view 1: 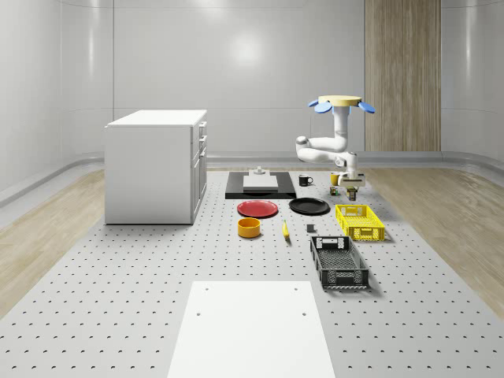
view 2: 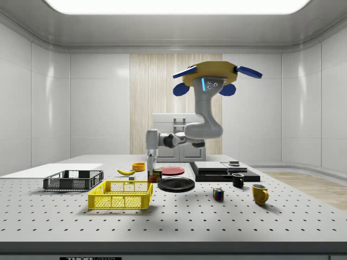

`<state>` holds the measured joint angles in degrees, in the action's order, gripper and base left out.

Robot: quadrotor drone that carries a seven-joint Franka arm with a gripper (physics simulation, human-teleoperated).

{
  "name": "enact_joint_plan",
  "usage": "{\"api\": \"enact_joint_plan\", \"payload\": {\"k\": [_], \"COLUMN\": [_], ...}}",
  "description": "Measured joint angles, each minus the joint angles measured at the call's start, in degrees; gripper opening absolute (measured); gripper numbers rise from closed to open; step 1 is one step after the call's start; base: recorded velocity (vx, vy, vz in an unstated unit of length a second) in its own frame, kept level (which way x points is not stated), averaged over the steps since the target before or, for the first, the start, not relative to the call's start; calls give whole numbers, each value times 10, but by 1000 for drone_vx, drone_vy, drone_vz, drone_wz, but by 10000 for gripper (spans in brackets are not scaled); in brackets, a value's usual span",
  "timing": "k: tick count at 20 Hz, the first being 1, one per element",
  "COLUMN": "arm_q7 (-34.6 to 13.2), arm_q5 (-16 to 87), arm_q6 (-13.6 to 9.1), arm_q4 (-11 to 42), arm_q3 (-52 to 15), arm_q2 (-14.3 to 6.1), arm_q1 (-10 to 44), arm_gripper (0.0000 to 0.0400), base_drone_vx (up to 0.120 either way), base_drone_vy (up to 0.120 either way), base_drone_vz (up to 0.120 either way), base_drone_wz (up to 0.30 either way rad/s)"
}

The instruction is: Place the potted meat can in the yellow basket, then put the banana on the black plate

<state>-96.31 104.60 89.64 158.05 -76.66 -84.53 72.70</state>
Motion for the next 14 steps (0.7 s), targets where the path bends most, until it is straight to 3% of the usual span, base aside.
{"api": "enact_joint_plan", "payload": {"k": [10, 14], "arm_q7": [-2, -2], "arm_q5": [-4, -5], "arm_q6": [8, 10], "arm_q4": [0, -1], "arm_q3": [-1, -1], "arm_q2": [-8, -11], "arm_q1": [2, 3], "arm_gripper": [288, 288], "base_drone_vx": [120, 120], "base_drone_vy": [0, 0], "base_drone_vz": [0, -110], "base_drone_wz": [0, 0]}}
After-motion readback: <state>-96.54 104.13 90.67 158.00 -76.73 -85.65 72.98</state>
